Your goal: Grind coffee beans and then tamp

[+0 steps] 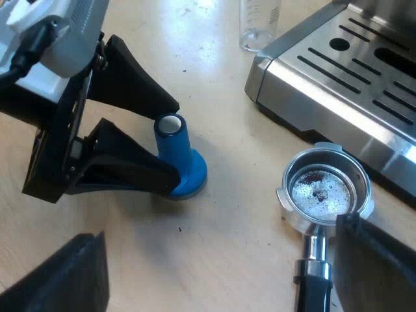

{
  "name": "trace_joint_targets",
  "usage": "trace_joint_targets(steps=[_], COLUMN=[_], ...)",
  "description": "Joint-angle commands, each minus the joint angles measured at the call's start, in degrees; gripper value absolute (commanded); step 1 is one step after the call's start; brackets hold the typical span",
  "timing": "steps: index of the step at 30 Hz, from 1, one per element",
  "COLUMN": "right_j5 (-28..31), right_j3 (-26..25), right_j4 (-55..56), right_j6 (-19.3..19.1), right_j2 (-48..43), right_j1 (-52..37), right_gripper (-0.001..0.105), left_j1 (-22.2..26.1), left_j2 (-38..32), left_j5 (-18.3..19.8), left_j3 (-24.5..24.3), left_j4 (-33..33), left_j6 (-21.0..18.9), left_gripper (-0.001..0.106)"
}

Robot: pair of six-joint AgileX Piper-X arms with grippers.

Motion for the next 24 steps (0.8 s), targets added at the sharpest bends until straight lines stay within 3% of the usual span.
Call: trace_joint_targets(steps=[1, 24], right_j5=[-0.5, -0.5], right_j3=[0.0, 0.0], right_j4=[-0.5, -0.5], right_j6=[-0.7, -0.5], right_j2=[0.0, 0.0], right_j1=[-0.1, -0.1], right_gripper=[0.072, 0.072], left_j1=[0.0, 0.0], left_j2=[0.2, 0.6], left_j5=[0.1, -0.2], left_j3=[0.0, 0.0], left_j4=[-1.5, -4.8], left_j6=[0.2, 0.2], left_gripper=[0.079, 0.079])
